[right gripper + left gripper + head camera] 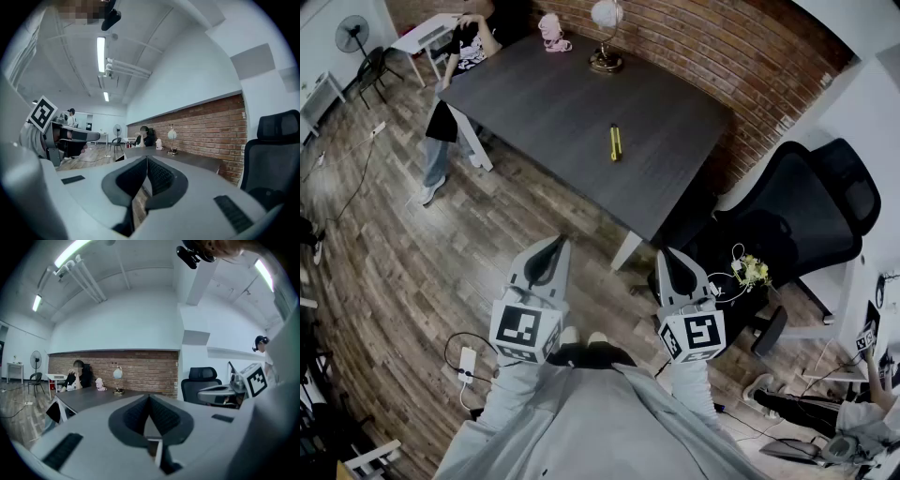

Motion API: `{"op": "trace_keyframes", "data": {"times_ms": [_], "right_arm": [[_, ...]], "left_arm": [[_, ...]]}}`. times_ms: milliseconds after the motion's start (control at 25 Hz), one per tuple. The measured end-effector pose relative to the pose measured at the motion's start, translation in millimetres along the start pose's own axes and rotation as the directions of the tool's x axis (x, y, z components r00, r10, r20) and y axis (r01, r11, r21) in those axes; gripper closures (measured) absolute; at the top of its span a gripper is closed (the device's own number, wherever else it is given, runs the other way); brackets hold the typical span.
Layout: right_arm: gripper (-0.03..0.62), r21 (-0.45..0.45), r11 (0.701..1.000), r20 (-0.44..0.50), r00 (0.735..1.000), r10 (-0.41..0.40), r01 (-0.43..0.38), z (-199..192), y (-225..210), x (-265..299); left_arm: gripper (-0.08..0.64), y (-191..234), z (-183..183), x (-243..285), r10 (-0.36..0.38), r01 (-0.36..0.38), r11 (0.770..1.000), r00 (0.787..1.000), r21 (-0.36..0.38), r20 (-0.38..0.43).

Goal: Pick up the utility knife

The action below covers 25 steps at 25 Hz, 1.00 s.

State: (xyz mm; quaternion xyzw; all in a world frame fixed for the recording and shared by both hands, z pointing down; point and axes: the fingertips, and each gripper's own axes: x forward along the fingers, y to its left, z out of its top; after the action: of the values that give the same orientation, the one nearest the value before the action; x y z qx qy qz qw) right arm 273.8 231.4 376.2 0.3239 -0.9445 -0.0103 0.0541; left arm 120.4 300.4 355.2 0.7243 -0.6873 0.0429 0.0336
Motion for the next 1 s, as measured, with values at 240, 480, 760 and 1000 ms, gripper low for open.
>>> {"op": "trace_keyframes", "data": {"times_ms": [240,480,760,1000], "right_arm": [[0.571,0.037,0.999,0.017,1.000,-0.013,0.012,-3.1,-8.5,-13.2],[0.571,0.044,0.999,0.010,1.000,0.012,-0.013,-3.1,-8.9,-3.8],[0.571,0.041,0.998,-0.006,0.999,0.041,-0.040,-3.5,1.1,43.6],[0.571,0.041,0.999,-0.011,1.000,0.024,-0.023,3.8,-2.1,114.3]], "left_arm": [[0.541,-8.1,-4.7,-8.0,0.028,-0.028,1.000,1.000,0.001,-0.004],[0.540,1.0,-4.1,-9.7,0.071,-0.071,0.997,0.997,-0.007,-0.004],[0.540,40.5,-4.1,8.8,0.089,-0.089,0.996,0.996,-0.014,0.001],[0.541,100.0,4.5,54.3,0.072,-0.072,0.997,0.997,-0.013,0.012]]}}
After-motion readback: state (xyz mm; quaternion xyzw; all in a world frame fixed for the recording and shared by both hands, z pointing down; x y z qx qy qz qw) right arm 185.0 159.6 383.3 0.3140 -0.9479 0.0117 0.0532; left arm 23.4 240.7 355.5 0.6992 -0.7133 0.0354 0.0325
